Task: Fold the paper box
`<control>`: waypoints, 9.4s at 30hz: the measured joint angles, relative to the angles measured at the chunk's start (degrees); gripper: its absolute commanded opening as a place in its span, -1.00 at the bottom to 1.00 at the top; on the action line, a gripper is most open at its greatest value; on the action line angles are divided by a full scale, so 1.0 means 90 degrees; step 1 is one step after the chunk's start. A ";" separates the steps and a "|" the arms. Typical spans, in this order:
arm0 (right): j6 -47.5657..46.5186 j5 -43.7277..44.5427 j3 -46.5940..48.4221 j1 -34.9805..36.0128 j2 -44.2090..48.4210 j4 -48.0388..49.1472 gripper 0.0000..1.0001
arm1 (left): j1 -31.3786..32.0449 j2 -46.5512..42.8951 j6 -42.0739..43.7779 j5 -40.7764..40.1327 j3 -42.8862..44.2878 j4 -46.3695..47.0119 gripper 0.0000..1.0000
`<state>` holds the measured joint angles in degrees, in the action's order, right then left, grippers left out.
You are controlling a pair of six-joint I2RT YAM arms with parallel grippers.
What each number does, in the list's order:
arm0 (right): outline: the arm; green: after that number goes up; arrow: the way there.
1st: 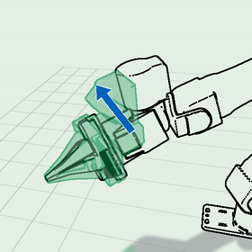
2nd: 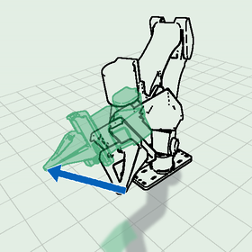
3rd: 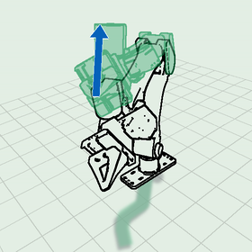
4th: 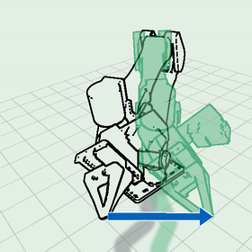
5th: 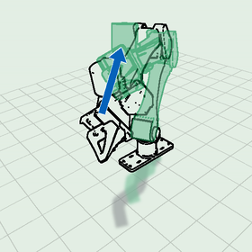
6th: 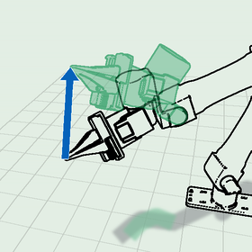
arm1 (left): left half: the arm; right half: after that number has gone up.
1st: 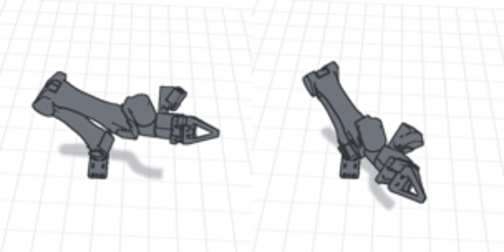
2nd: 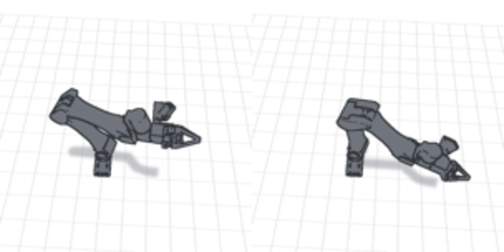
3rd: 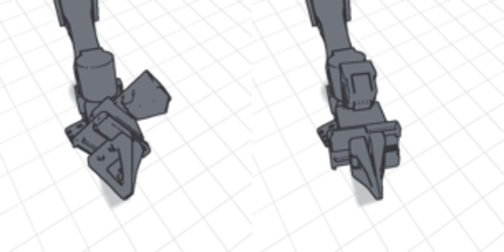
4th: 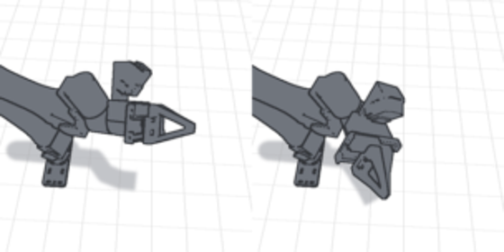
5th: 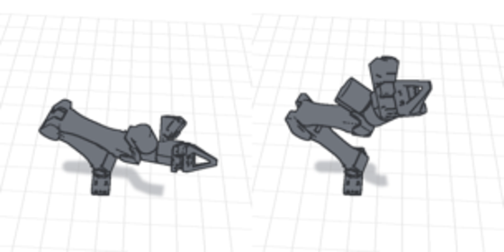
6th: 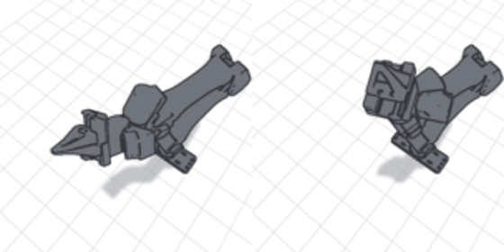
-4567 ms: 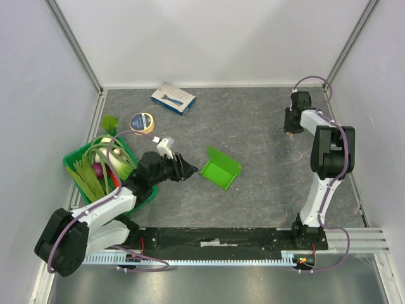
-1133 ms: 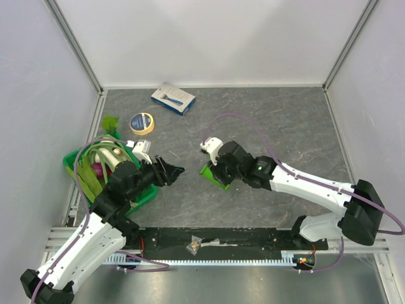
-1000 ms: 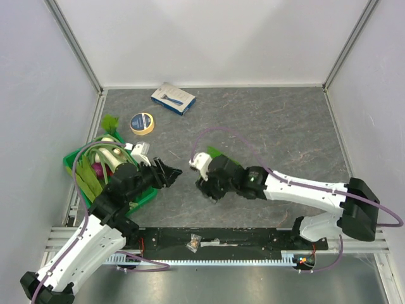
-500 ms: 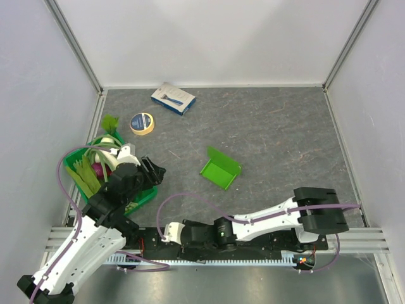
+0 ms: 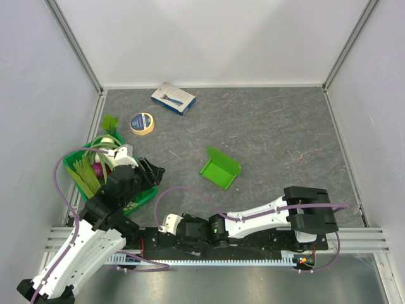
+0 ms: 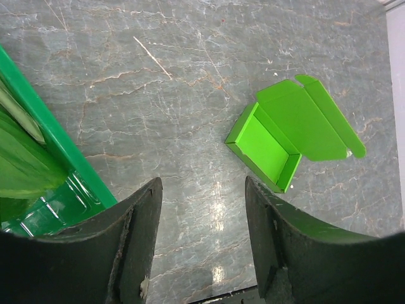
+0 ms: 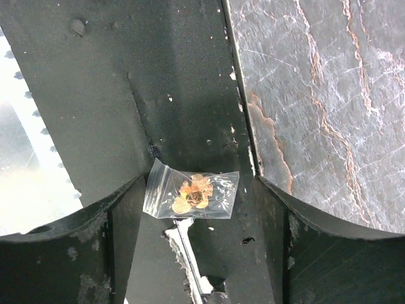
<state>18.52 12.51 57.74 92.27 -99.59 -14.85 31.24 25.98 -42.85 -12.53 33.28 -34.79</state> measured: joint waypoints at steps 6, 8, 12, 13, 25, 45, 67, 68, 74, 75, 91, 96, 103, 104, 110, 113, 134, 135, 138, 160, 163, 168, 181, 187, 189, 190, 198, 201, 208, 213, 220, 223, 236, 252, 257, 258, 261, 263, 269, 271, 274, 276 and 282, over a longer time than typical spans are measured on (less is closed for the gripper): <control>0.0090 -0.0097 -0.0007 -0.0063 0.0000 0.0000 0.11 | 0.0000 0.0000 0.0002 0.0100 0.0000 0.0002 0.22; 0.0109 -0.0129 -0.0010 -0.0075 0.0000 0.0000 0.02 | 0.0000 0.0002 0.0002 0.0124 0.0000 0.0005 0.22; 0.0151 -0.0182 -0.0015 -0.0119 0.0000 0.0002 -0.24 | 0.0000 0.0019 0.0002 0.0136 0.0000 0.0007 0.22; 0.0155 -0.0180 -0.0015 -0.0124 0.0000 0.0002 -0.28 | 0.0000 0.0019 0.0002 0.0138 0.0000 0.0007 0.22; 0.0151 0.0437 -0.0017 -0.0311 0.0160 -0.0005 -0.77 | 0.0000 0.0027 0.0002 0.0136 0.0000 0.0017 0.23; -0.1185 0.1763 0.0090 -0.3560 0.1112 -0.0070 -0.28 | 0.0000 0.0568 0.0010 0.0508 -0.0129 0.0542 0.27; -0.0357 0.0476 -0.1336 -0.5372 0.3798 -0.0299 0.21 | -0.0376 0.5625 0.1027 0.3490 0.0126 0.5780 0.43; -0.0376 0.0194 -0.1596 -0.5561 0.3798 -0.0296 0.17 | -0.0396 0.5848 0.1171 0.3640 0.0216 0.6001 0.43; -0.0393 -0.0794 -0.2035 -0.6033 0.3750 -0.0206 0.08 | -0.0410 0.6783 0.2183 0.4296 0.0449 0.7043 0.40; -0.0393 -0.0872 -0.2035 -0.6035 0.3747 -0.0155 0.06 | -0.0410 0.6941 0.2382 0.4381 0.0505 0.7140 0.35; -0.0491 -0.1294 -0.2038 -0.6025 0.3208 0.0316 -0.44 | -0.0420 0.7621 0.4124 0.5518 0.1030 0.7225 -0.28; -0.0529 -0.1243 -0.2038 -0.6008 0.3077 0.0398 -0.75 | -0.0401 0.7660 0.4131 0.5593 0.1030 0.7227 -0.53; -0.0515 -0.1127 -0.1991 -0.5977 0.2965 0.0454 -1.00 | -0.0248 0.7463 0.4116 0.5064 0.0896 0.7223 -0.73; -0.0522 -0.1090 -0.1955 -0.5957 0.2895 0.0503 -1.00 | -0.0223 0.7349 0.4099 0.4923 0.0816 0.7208 -0.72; -0.0840 -0.0712 -0.1581 -0.5756 0.2395 0.0789 -1.00 | -0.0165 0.6499 0.3750 0.3961 0.0243 0.7060 -0.60; -0.1200 -0.0539 -0.1263 -0.5690 0.2084 0.0794 -1.00 | -0.0160 0.6261 0.3385 0.3463 0.0257 0.6683 -0.34; -0.3082 -0.1722 -0.0908 -0.5962 0.1379 0.1297 -1.00 | -0.0801 0.6280 0.2407 0.2725 0.0670 0.5892 0.48; -0.3082 -0.1773 -0.0911 -0.5986 0.1379 0.1297 -1.00 | -0.0918 0.6479 0.2535 0.2919 0.0678 0.6081 0.48; -0.3087 -0.1889 -0.0908 -0.6003 0.1379 0.1297 -1.00 | -0.1219 0.6955 0.2880 0.3570 0.0678 0.6538 0.42; -0.3111 -0.2195 -0.0879 -0.6076 0.1367 0.1258 -1.00 | -0.1477 0.8046 0.5231 0.6477 0.2118 0.6042 -0.06; -0.3111 -0.2195 -0.0867 -0.6088 0.1355 0.1258 -1.00 | -0.1445 0.8128 0.5387 0.6455 0.2220 0.5814 -0.01; -0.3111 -0.2193 -0.0865 -0.6105 0.1353 0.1258 -1.00 | -0.1343 0.8349 0.5518 0.6343 0.2346 0.5372 -0.09; -0.2861 -0.1880 -0.0797 -0.6118 0.1336 0.1180 -0.46 | -0.1001 0.8267 0.5673 0.5384 0.2353 0.5173 -0.78; -0.2317 -0.1545 -0.0525 -0.6292 0.1285 0.0753 -0.25 | -0.0619 0.7983 0.5676 0.4711 0.2064 0.5270 -0.81; -0.2171 -0.1557 -0.0474 -0.6377 0.1282 0.0612 -0.25 | -0.0539 0.7907 0.5676 0.4575 0.1979 0.5314 -0.82; -0.2140 -0.1559 -0.0452 -0.6409 0.1277 0.0559 -0.25 | -0.0510 0.7881 0.5678 0.4544 0.1948 0.5338 -0.82; -0.1950 -0.1834 -0.0250 -0.6812 0.1248 0.0148 -0.17 | -0.0410 0.7698 0.5758 0.4206 0.1775 0.5391 -0.83; -0.1962 -0.1974 -0.0250 -0.6975 0.1248 0.0019 -0.19 | -0.0384 0.7689 0.5802 0.4163 0.1753 0.5399 -0.84; -0.2208 -0.2174 -0.0250 -0.7004 0.1222 0.0107 -0.05 | -0.0372 0.7657 0.5909 0.4165 0.1741 0.5399 -0.84; -0.2307 -0.2229 -0.0260 -0.7254 0.1207 0.0367 0.02 | -0.0347 0.7623 0.5984 0.4167 0.1722 0.5394 -0.84; -0.2538 -0.2905 -0.0335 -0.7808 0.1115 0.1064 -0.15 | -0.0342 0.7618 0.6062 0.4228 0.1722 0.5374 -0.84; -0.2691 -0.3412 -0.0352 -0.7888 0.0959 0.1319 -0.18 | -0.0342 0.7618 0.6076 0.4240 0.1722 0.5365 -0.84; -0.2871 -0.4269 -0.0483 -0.7987 0.0772 0.1719 -0.54 | -0.0330 0.7618 0.6084 0.4223 0.1722 0.5289 -0.72; -0.3077 -0.4388 -0.0542 -0.8150 0.0641 0.2074 0.08 | -0.0318 0.7618 0.6088 0.4325 0.1724 0.5241 -0.85; -0.3223 -0.5039 -0.0391 -0.8420 0.0187 0.2106 0.12 | -0.0318 0.7618 0.6093 0.4442 0.1724 0.5204 -0.84; -0.3235 -0.5102 -0.0359 -0.8476 0.0131 0.2106 0.12 | -0.0318 0.7618 0.6093 0.4459 0.1727 0.5202 -0.84; -0.3281 -0.5304 -0.0214 -0.8529 -0.0034 0.2113 0.10 | -0.0318 0.7618 0.6096 0.4471 0.1734 0.5197 -0.84; -0.3300 -0.5442 -0.0083 -0.8529 -0.0126 0.2118 0.07 | -0.0318 0.7618 0.6101 0.4481 0.1744 0.5192 -0.85; -0.3298 -0.5969 0.0109 -0.8529 -0.0197 0.2161 -0.31 | -0.0318 0.7618 0.6110 0.4561 0.1761 0.5129 -0.84; -0.3317 -0.6093 0.0143 -0.8527 -0.0223 0.2176 -0.48 | -0.0318 0.7618 0.6115 0.4573 0.1763 0.5093 -0.84; -0.3334 -0.6144 0.0163 -0.8529 -0.0243 0.2171 -0.56 | -0.0321 0.7618 0.6135 0.4566 0.1766 0.5061 -0.83; -0.3342 -0.6154 0.0163 -0.8529 -0.0243 0.2171 -0.66 | -0.0318 0.7618 0.6137 0.4558 0.1775 0.5059 -0.82; -0.3371 -0.6132 0.0126 -0.8505 -0.0209 0.2183 -1.00 | -0.0318 0.7633 0.6122 0.4284 0.1892 0.4998 -0.49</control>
<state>-11.81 -42.68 58.87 15.73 -101.47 4.80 28.38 94.67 12.25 26.02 50.30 10.20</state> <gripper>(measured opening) 0.048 0.188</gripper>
